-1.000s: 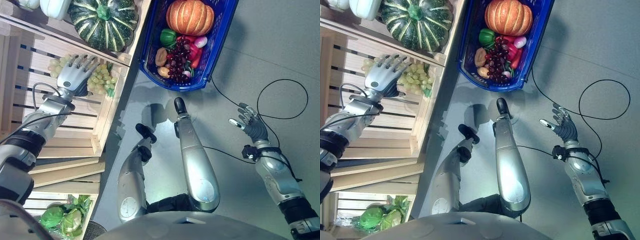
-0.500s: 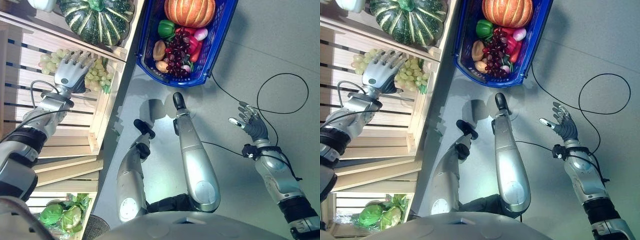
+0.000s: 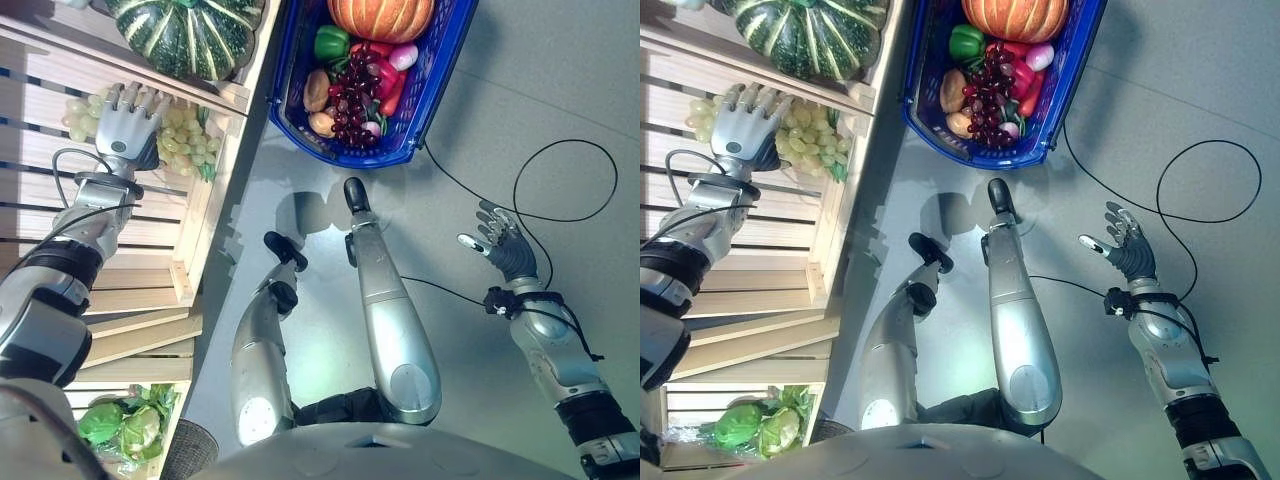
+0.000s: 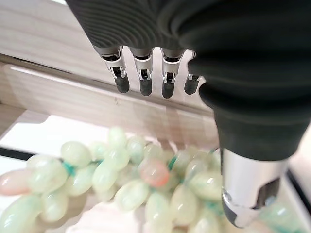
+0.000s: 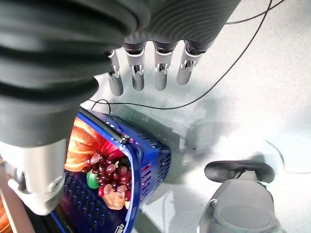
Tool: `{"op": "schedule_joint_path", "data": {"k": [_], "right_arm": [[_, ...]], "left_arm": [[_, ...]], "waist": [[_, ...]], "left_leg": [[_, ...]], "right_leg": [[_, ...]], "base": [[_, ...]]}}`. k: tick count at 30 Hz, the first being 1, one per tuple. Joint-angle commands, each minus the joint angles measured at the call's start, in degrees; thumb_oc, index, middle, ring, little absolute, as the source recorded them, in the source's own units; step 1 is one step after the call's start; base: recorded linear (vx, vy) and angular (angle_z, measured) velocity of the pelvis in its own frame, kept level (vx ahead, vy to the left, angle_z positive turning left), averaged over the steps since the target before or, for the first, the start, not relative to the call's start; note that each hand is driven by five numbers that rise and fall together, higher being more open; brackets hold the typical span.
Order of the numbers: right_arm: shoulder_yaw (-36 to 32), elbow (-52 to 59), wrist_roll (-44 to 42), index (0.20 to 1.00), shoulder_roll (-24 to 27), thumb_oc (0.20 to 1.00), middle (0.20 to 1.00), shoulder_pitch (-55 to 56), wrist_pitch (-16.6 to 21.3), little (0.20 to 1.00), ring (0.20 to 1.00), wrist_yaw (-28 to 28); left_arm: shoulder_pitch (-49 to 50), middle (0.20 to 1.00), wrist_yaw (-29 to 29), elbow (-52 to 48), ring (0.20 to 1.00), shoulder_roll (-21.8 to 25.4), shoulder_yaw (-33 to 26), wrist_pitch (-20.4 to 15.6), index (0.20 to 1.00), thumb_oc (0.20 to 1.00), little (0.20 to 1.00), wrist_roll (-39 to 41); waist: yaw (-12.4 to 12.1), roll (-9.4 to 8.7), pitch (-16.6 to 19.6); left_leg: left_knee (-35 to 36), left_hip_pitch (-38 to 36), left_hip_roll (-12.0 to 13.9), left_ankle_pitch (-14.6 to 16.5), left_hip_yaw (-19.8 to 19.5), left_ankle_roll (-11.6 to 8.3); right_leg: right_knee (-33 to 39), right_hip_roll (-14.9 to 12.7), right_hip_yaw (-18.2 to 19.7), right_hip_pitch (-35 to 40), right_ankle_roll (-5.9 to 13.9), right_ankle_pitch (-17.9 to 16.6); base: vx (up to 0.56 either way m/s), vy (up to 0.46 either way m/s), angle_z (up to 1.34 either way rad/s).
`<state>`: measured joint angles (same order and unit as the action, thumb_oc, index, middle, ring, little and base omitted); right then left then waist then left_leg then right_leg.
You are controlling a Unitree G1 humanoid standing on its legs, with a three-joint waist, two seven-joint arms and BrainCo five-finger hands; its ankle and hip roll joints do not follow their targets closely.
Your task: Pick up fruits and vegetables into the basket
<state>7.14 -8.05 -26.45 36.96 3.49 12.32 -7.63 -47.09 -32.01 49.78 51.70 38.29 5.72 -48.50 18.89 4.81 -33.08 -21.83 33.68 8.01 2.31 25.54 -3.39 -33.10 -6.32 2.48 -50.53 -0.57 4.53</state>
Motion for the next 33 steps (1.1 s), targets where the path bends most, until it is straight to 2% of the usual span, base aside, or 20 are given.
{"op": "schedule_joint_path", "data": {"k": [1,6,12,18,24,33], "right_arm": [[0.2,1.3,-1.9,1.000,-0.3,1.000,1.000,0.7,2.5,1.000,1.000,-0.9],[0.7,0.9,-3.0,1.000,-0.2,1.000,1.000,-0.5,2.3,1.000,1.000,-1.2],[1.0,0.2,-4.4,1.000,-0.1,1.000,1.000,-1.6,2.7,1.000,1.000,-1.5],[1.3,-0.2,-4.7,1.000,-0.1,1.000,1.000,-2.3,3.2,1.000,1.000,-1.8],[1.6,-0.2,-4.9,1.000,0.0,1.000,1.000,-2.6,4.5,1.000,1.000,-2.9],[1.8,-0.2,-5.4,1.000,0.2,1.000,1.000,-3.2,5.9,1.000,1.000,-3.4]], "left_arm": [[0.8,1.000,2.5,5.2,1.000,-0.3,-2.2,5.9,1.000,1.000,1.000,-0.4],[0.5,1.000,6.2,10.1,1.000,-2.0,-1.3,9.8,1.000,1.000,1.000,-0.4],[0.2,1.000,6.5,14.0,1.000,-2.7,-1.5,14.0,1.000,1.000,1.000,-0.9],[0.7,1.000,3.5,15.4,1.000,-3.4,-2.2,16.5,1.000,1.000,1.000,-3.5],[1.2,1.000,-0.9,14.9,1.000,-2.7,-3.6,22.4,1.000,1.000,1.000,-7.4],[-2.2,1.000,-1.1,14.8,1.000,-1.1,-3.4,23.9,1.000,1.000,1.000,-6.0]], "waist": [[3.0,1.03,3.3],[3.2,0.50,3.3],[3.2,-0.13,3.3],[3.1,-0.44,3.3],[2.7,-0.48,3.3],[2.7,-0.57,3.3]], "left_leg": [[-8.1,6.0,3.7,2.3,-1.6,-2.63],[-8.5,7.1,4.0,2.1,-1.8,-2.92],[-9.0,8.5,4.4,2.1,-2.0,-3.16],[-9.3,9.6,4.6,2.1,-2.3,-3.30],[-9.2,10.9,4.5,2.0,-2.7,-3.32],[-9.7,12.6,4.5,2.0,-3.1,-3.25]], "right_leg": [[0.6,-1.2,-2.2,-0.6,4.83,0.9],[0.4,-0.9,-2.2,-1.6,4.68,0.7],[0.2,-0.6,-2.3,-2.7,4.45,0.5],[-0.1,-0.4,-2.4,-3.8,4.21,0.5],[-0.1,-0.3,-2.6,-4.9,3.96,0.4],[-0.2,-0.2,-2.8,-6.3,3.87,0.2]], "base": [[-0.01,-0.010,-0.03],[0.00,0.000,0.00],[-0.01,-0.008,-0.02],[0.00,-0.004,-0.02],[0.00,0.000,0.01],[0.00,0.000,0.00]]}}
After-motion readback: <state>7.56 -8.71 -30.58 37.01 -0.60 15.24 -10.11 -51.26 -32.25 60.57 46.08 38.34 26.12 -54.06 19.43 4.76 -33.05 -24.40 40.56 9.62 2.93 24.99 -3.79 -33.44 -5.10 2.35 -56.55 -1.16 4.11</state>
